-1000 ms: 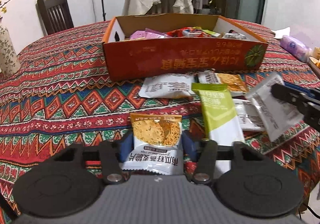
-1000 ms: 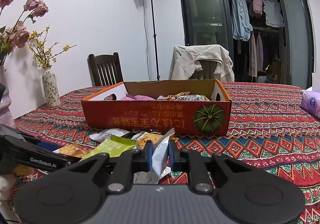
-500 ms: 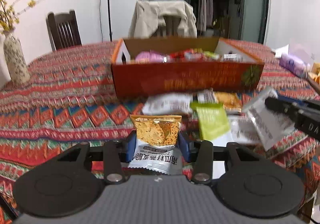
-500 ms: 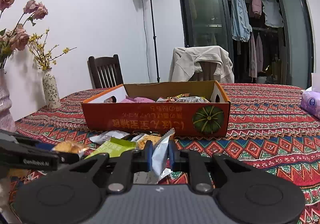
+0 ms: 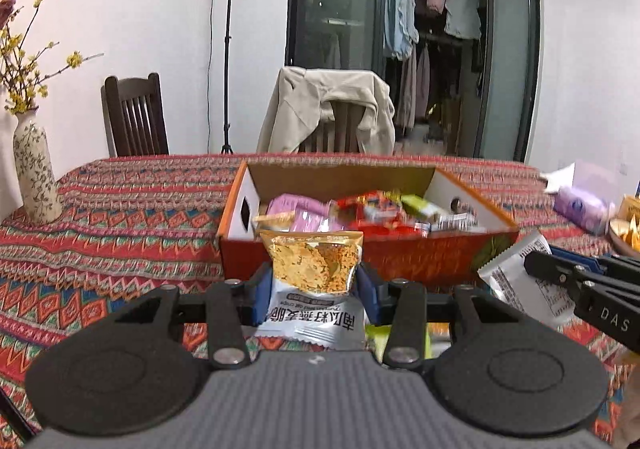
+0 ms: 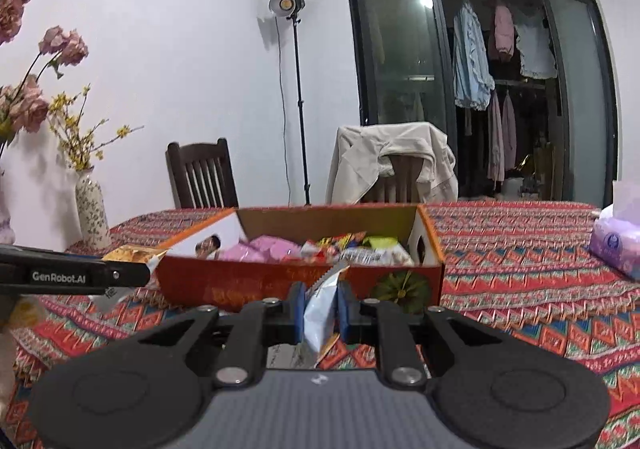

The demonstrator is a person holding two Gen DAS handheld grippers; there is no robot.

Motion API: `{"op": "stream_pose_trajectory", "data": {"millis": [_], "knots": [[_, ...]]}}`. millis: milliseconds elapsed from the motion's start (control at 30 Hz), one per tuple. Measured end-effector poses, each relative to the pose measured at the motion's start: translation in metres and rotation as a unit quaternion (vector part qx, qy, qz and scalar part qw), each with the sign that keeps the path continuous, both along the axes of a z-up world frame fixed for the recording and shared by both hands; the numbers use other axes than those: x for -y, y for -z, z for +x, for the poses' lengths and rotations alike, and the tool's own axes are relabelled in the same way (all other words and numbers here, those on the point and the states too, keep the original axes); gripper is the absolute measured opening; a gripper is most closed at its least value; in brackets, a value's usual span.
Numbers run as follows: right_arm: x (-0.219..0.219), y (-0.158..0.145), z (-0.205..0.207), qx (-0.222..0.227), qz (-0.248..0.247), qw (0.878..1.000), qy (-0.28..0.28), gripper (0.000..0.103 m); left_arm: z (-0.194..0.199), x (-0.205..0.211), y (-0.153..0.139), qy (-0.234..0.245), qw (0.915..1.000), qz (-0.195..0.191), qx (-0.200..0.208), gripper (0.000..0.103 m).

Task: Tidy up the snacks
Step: 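Carry both held packets up and over the orange box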

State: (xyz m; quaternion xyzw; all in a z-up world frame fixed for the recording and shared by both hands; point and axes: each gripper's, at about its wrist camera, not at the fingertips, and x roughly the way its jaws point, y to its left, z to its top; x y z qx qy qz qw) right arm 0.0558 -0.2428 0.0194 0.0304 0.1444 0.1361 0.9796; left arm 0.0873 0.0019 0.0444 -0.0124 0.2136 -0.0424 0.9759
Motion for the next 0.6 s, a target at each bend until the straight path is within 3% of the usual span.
{"op": "stream_pose_trajectory", "data": {"millis": [600], "knots": [[0.004, -0.056, 0.089, 0.034, 0.010, 0.999, 0.027, 0.016, 0.089, 0.026, -0.036, -0.033, 0.9984, 0.000, 0.045, 0.045]]}}
